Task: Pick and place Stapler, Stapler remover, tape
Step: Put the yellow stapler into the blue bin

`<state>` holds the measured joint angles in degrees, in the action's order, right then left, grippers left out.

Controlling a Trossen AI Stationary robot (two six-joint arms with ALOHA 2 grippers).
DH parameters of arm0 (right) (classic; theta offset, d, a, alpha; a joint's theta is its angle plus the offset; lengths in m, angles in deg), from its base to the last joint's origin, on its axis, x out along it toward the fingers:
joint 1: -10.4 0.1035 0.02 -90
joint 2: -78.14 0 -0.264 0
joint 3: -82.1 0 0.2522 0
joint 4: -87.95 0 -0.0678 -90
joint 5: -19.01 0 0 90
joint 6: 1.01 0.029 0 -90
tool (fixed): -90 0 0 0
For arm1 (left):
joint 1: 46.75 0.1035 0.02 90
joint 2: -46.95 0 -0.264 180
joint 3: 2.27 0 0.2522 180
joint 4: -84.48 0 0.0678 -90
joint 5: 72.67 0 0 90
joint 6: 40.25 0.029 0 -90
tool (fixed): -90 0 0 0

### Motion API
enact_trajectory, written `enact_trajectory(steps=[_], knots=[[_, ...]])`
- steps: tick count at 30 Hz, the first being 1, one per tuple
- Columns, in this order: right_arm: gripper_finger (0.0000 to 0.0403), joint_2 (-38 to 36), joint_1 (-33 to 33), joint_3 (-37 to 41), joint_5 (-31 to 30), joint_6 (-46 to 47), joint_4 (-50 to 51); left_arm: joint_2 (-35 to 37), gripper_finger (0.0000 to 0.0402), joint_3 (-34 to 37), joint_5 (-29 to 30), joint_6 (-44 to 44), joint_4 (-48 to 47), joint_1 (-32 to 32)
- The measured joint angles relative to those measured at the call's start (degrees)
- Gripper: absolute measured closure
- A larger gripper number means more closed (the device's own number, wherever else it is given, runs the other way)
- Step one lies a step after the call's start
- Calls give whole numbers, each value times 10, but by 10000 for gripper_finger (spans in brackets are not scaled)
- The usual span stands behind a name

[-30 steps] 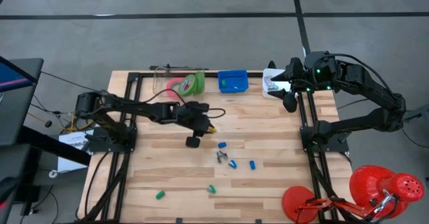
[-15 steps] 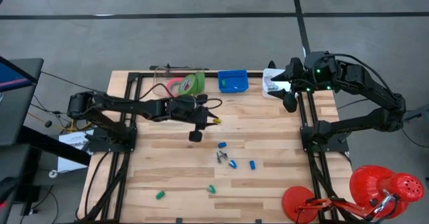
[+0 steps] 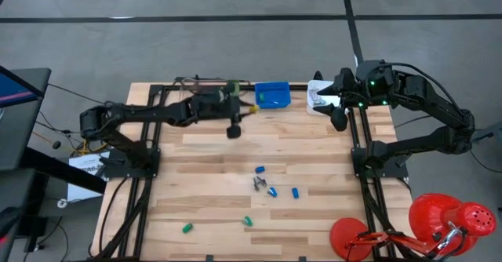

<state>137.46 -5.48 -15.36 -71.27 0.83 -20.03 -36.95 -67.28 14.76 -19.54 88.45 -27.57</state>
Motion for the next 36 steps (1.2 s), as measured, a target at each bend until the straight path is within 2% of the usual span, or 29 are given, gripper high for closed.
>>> enact_trajectory(steps=[9,13,16,23,36], knots=[[138,0,0,0,-2,8,0,0,300,0,-21,0,70,80],[138,0,0,0,-43,15,0,-4,300,0,-22,0,78,99],[138,0,0,0,-72,24,0,-18,300,0,-38,0,106,108],[138,0,0,0,-90,69,0,-69,300,-6,-54,-3,214,120],[138,0,0,0,-92,83,0,-171,300,-91,-77,-7,219,123]])
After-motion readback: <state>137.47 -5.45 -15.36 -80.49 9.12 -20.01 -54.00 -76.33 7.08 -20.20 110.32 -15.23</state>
